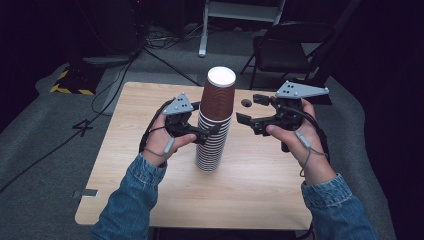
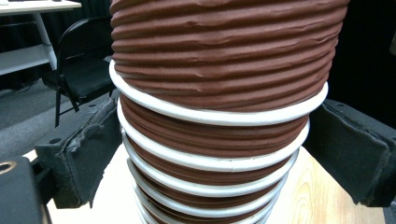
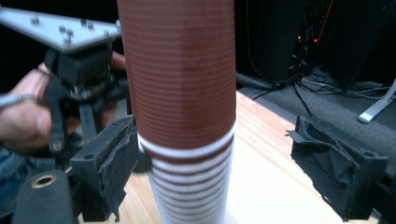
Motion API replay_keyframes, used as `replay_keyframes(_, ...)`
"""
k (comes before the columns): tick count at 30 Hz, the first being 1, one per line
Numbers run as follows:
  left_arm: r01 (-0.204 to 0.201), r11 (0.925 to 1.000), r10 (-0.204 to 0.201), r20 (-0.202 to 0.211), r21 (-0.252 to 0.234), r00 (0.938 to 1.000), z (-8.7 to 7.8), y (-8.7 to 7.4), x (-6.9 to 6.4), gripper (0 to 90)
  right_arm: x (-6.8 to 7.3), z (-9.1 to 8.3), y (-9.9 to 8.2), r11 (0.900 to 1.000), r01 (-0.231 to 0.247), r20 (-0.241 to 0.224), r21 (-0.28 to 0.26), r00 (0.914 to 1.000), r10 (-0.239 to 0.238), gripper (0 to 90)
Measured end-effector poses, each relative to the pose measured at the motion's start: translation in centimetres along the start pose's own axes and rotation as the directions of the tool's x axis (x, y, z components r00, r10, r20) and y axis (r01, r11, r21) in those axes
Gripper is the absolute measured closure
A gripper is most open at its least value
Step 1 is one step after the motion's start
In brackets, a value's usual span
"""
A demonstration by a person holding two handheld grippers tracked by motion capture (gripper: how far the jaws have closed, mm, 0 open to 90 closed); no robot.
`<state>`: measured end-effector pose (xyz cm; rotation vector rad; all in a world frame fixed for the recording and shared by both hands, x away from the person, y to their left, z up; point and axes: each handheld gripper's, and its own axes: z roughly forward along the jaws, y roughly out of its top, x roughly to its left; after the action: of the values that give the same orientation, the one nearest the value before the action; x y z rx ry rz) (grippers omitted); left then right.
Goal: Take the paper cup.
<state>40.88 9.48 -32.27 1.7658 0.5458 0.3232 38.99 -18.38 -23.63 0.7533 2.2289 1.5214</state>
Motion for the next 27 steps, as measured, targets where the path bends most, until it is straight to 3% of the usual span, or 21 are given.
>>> replay_keyframes(9,0.003,1.0000,-0.003,0.002,-0.001,1.0000,-0.1,-0.1,0.0,5.4,1.3,1.8,2.7,0.9996,0.008,-0.067,-0.026,0.9977,-0.009,15.5)
replay_keyframes(18,0.005,1.0000,-0.005,0.005,0.004,1.0000,-0.1,-0.2,0.0,5.6,1.6,4.2,4.0,0.9999,0.000,-0.062,-0.017,0.9981,-0.001,15.3)
replay_keyframes(27,0.006,1.0000,-0.006,0.006,0.004,1.0000,-0.1,-0.2,0.0,5.8,1.3,5.2,4.7,0.9993,-0.012,-0.053,-0.037,0.9985,0.010,17.7)
